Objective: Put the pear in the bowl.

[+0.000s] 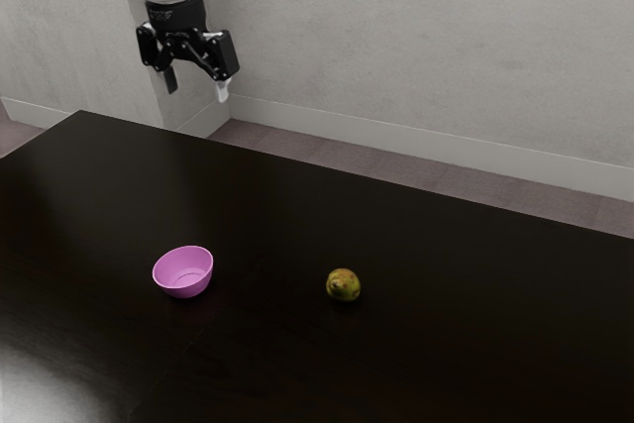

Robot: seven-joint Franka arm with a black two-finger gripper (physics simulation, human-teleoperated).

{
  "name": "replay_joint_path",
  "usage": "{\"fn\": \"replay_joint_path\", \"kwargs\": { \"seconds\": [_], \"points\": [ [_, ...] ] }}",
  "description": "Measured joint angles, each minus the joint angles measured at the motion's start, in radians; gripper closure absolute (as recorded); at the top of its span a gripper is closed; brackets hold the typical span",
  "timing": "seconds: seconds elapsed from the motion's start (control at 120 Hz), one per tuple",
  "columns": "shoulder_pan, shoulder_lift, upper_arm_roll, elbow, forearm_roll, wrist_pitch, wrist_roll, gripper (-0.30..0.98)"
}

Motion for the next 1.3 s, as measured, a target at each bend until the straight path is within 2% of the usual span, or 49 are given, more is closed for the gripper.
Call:
{"fn": "replay_joint_path", "kwargs": {
  "seconds": [0.283,0.458,0.575,0.9,1.025,1.3],
  "points": [
    [0.017,0.007,-0.003,-0.020,-0.004,-0.011,-0.032,0.00],
    [0.017,0.020,-0.051,-0.292,-0.008,0.151,-0.046,0.00],
    [0.003,0.081,-0.086,-0.370,-0.015,0.280,-0.055,0.00],
    [-0.028,0.200,-0.142,-0.389,-0.035,0.541,-0.087,0.00],
    [-0.076,0.262,-0.143,-0.384,-0.031,0.595,-0.102,0.00],
    [-0.104,0.400,-0.142,-0.343,-0.023,0.659,-0.123,0.00]
  ]
}}
